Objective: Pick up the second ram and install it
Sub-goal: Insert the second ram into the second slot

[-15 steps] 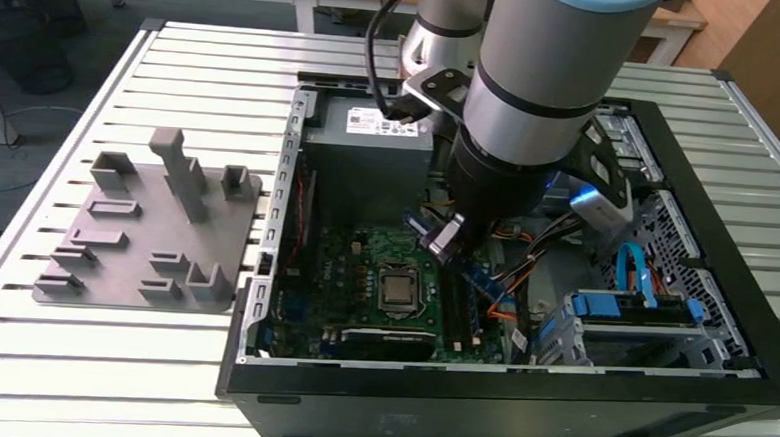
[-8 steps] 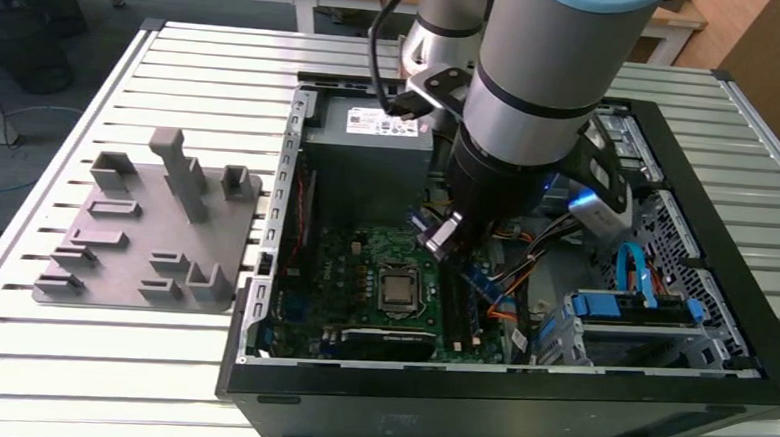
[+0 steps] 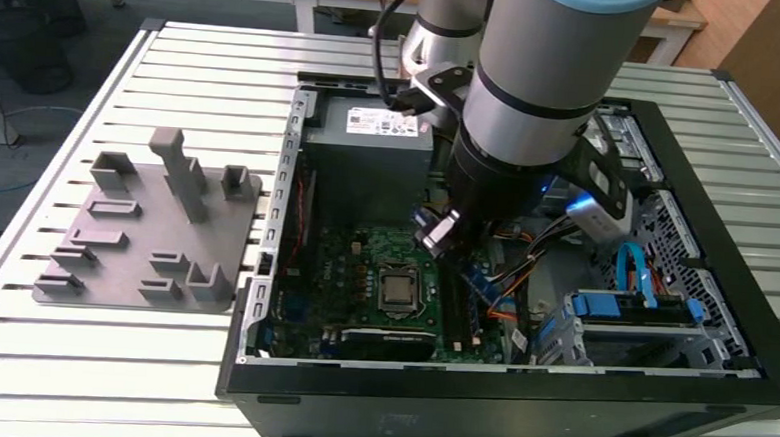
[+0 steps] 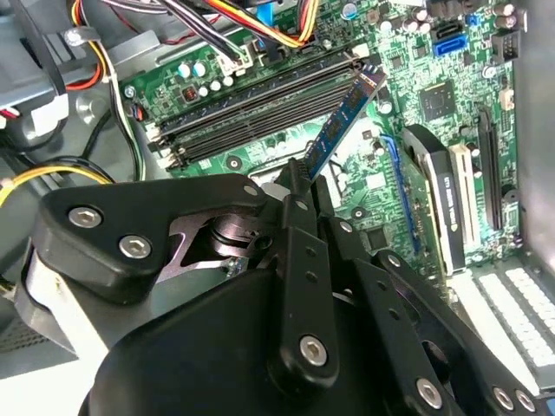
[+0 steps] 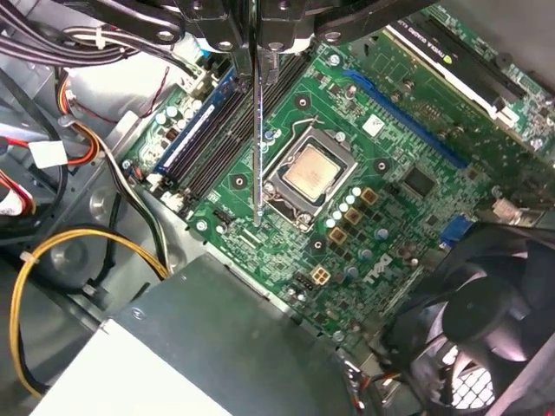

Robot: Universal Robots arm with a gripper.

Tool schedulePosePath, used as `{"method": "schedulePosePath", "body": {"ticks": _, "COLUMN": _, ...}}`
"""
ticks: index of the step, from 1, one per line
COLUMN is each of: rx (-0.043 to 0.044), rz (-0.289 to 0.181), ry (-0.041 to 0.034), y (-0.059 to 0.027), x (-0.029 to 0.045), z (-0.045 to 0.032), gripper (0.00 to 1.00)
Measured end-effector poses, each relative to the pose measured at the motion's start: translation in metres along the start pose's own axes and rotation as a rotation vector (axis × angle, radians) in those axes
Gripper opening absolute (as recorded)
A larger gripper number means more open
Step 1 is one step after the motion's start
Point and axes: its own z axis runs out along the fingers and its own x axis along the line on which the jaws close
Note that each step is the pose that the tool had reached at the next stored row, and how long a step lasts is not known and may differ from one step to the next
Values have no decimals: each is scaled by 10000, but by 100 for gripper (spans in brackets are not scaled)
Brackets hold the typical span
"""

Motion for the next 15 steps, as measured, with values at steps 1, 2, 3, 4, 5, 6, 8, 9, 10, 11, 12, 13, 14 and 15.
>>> {"method": "schedulePosePath", "body": {"ticks": 1, "rx": 2, "rz": 85, "ry": -2, "y": 0, "x": 0, "z": 0, "gripper": 14}}
{"method": "schedulePosePath", "body": {"ticks": 2, "rx": 4, "rz": 170, "ry": -4, "y": 0, "x": 0, "z": 0, "gripper": 14}}
{"method": "schedulePosePath", "body": {"ticks": 3, "rx": 7, "rz": 255, "ry": -7, "y": 0, "x": 0, "z": 1, "gripper": 14}}
{"method": "schedulePosePath", "body": {"ticks": 4, "rx": 8, "rz": 342, "ry": -10, "y": 0, "x": 0, "z": 1, "gripper": 14}}
{"method": "schedulePosePath", "body": {"ticks": 5, "rx": 10, "rz": 428, "ry": -12, "y": 0, "x": 0, "z": 2, "gripper": 14}}
{"method": "schedulePosePath", "body": {"ticks": 6, "rx": 13, "rz": 517, "ry": -15, "y": 0, "x": 0, "z": 2, "gripper": 14}}
{"method": "schedulePosePath", "body": {"ticks": 8, "rx": 16, "rz": 687, "ry": -20, "y": 0, "x": 0, "z": 3, "gripper": 14}}
{"method": "schedulePosePath", "body": {"ticks": 9, "rx": 18, "rz": 771, "ry": -22, "y": 0, "x": 0, "z": 3, "gripper": 14}}
{"method": "schedulePosePath", "body": {"ticks": 10, "rx": 20, "rz": 855, "ry": -25, "y": 0, "x": 0, "z": 3, "gripper": 14}}
{"method": "schedulePosePath", "body": {"ticks": 11, "rx": 22, "rz": 939, "ry": -28, "y": 0, "x": 0, "z": 4, "gripper": 14}}
{"method": "schedulePosePath", "body": {"ticks": 12, "rx": 24, "rz": 1023, "ry": -30, "y": 0, "x": 0, "z": 4, "gripper": 14}}
{"method": "schedulePosePath", "body": {"ticks": 13, "rx": 25, "rz": 1105, "ry": -32, "y": 0, "x": 0, "z": 4, "gripper": 14}}
{"method": "schedulePosePath", "body": {"ticks": 14, "rx": 28, "rz": 1194, "ry": -35, "y": 0, "x": 0, "z": 5, "gripper": 14}}
{"method": "schedulePosePath", "body": {"ticks": 15, "rx": 29, "rz": 1276, "ry": -38, "y": 0, "x": 0, "z": 5, "gripper": 14}}
